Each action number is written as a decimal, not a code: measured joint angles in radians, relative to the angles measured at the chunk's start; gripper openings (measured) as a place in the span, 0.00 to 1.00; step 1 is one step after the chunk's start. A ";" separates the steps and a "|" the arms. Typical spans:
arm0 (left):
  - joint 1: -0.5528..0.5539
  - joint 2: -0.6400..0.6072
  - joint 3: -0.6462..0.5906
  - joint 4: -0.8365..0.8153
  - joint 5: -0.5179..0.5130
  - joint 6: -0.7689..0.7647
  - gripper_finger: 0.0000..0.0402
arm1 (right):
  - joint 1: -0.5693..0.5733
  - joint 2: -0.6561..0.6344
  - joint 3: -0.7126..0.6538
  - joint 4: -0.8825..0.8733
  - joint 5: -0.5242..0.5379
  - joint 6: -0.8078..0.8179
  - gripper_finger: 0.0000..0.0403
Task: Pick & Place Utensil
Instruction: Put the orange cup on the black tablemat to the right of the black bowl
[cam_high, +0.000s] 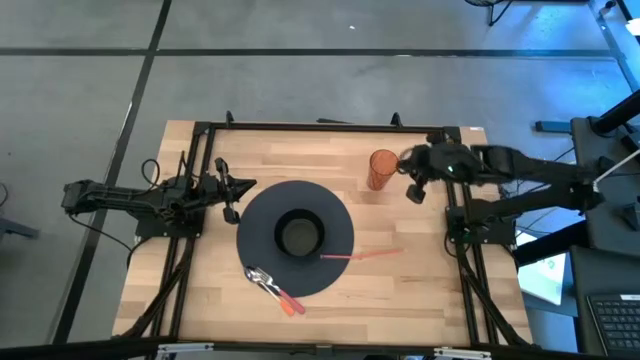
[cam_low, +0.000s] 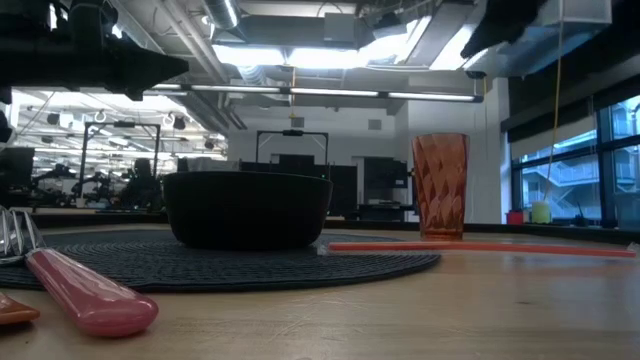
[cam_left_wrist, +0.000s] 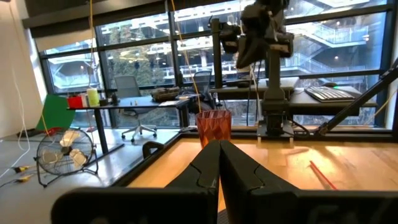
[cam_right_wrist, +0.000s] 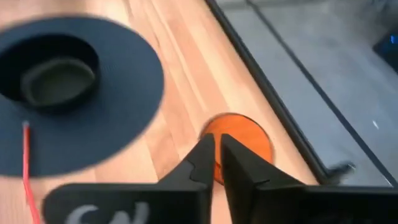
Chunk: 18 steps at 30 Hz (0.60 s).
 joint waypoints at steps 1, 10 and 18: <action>0.000 0.000 0.000 -0.001 0.000 0.000 0.01 | -0.012 0.040 0.054 -0.049 -0.015 -0.012 0.11; 0.000 0.000 0.000 -0.003 0.000 0.000 0.01 | -0.133 0.352 0.415 -0.309 -0.119 -0.252 0.42; 0.000 0.000 0.000 -0.004 0.000 -0.012 0.01 | -0.247 0.499 0.466 -0.323 -0.351 -0.458 0.79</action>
